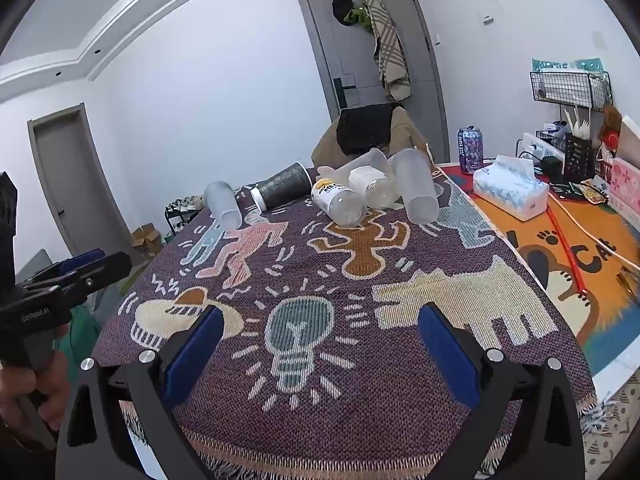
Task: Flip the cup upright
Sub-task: 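Move the left tool toward the black paper cup lying on its side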
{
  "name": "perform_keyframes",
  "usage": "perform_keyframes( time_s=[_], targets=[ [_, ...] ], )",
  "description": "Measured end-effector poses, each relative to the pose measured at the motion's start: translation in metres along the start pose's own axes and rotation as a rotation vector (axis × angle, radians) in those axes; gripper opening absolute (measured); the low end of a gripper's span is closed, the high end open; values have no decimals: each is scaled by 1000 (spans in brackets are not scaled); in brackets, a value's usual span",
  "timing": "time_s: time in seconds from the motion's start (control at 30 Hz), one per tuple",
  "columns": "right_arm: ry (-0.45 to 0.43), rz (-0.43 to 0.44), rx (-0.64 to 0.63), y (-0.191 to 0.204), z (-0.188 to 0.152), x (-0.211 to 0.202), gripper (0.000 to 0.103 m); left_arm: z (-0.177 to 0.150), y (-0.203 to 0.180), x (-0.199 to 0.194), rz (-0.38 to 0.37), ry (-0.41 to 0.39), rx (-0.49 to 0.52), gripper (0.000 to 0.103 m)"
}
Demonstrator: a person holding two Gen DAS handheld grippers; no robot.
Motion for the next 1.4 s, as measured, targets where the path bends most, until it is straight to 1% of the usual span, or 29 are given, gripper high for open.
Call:
perform_keyframes(
  time_s=[0.13, 0.2, 0.3, 0.37, 0.5, 0.6, 0.63, 0.73, 0.77, 0.9, 1.27, 1.4],
  targets=[
    [6, 8, 12, -4, 8, 11, 95, 9, -3, 9, 6, 16, 12, 97],
    [11, 6, 19, -7, 12, 16, 95, 9, 1, 8, 0, 5, 1, 97],
    [11, 4, 35, -15, 20, 21, 95, 17, 4, 22, -4, 38, 13, 97],
    [12, 5, 51, -20, 27, 23, 95, 28, -6, 36, -13, 35, 24, 97],
    [5, 1, 82, -34, 41, 27, 95, 44, -13, 54, -36, 38, 33, 97],
    [3, -3, 99, -43, 48, 30, 95, 53, -15, 66, -45, 48, 25, 97],
    [2, -3, 105, -47, 52, 32, 95, 54, -14, 68, -58, 56, 7, 97],
    [3, -8, 116, -55, 58, 38, 95, 61, -11, 82, -65, 76, -9, 97],
    [4, -9, 119, -58, 59, 40, 95, 61, -9, 87, -71, 93, -19, 97],
    [12, -14, 128, -66, 66, 51, 95, 74, -5, 102, -53, 80, -5, 97],
    [43, -35, 158, -82, 90, 85, 95, 97, 14, 166, -20, 152, 45, 97],
    [69, -57, 186, -89, 97, 102, 95, 110, 22, 190, -16, 165, 90, 97]
  ],
)
Point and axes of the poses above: each gripper's, at about its wrist camera, not at the fingertips, and x roughly the way its jaws point, y to its left, z to its top, the point moved 9 cm from there along x, roughly the way its jaws point
